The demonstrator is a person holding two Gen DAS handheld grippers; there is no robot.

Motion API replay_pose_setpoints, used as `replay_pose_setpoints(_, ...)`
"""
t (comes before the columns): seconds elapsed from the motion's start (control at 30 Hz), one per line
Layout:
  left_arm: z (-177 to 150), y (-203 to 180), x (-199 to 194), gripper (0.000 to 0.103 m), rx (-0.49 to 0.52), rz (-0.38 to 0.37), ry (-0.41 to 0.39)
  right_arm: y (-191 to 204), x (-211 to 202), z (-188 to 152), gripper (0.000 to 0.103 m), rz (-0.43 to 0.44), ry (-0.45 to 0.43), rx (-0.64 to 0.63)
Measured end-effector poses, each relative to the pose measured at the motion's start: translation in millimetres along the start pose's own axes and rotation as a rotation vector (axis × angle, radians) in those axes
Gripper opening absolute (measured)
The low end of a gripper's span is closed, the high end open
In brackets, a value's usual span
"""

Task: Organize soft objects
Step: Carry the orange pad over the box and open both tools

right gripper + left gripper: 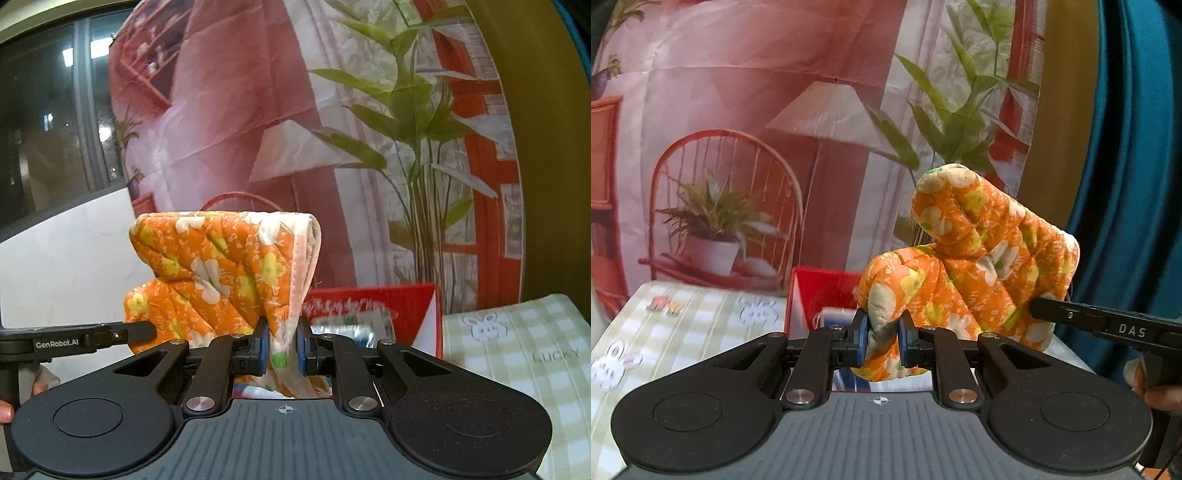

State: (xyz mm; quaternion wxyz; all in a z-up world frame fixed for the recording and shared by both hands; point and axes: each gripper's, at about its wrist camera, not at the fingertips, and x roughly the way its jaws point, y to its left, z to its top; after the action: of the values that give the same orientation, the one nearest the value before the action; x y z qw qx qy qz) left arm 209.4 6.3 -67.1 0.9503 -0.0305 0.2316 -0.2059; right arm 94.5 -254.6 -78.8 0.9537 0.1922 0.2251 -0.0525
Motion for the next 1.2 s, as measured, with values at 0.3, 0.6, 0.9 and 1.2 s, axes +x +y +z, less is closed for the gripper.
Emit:
replay_pose_setpoints(0.3,17.2,16.6,86.4,0.018,-0.037,0.019,0.215,-33.6,85.1,26.5,0.014,-0.071,0.163,0.065)
replay_pose_setpoints(0.6,-0.1,21.3,129.0,0.018,0.016,0.098,0.333,-50.7,144.7,8.0,0.017,-0.138,0.333,0.121)
replay_pose_setpoints(0.9,4.8,21.2,117.6,0.061,0.019,0.102,0.247,-39.1,144.4,6.2,0.057,-0.203,0.300,0.028)
replay_pose_setpoints(1.2,14.4,8.1,79.1,0.063,0.032,0.073,0.206,-21.1,104.5,12.1,0.074,-0.192,0.219,-0.143)
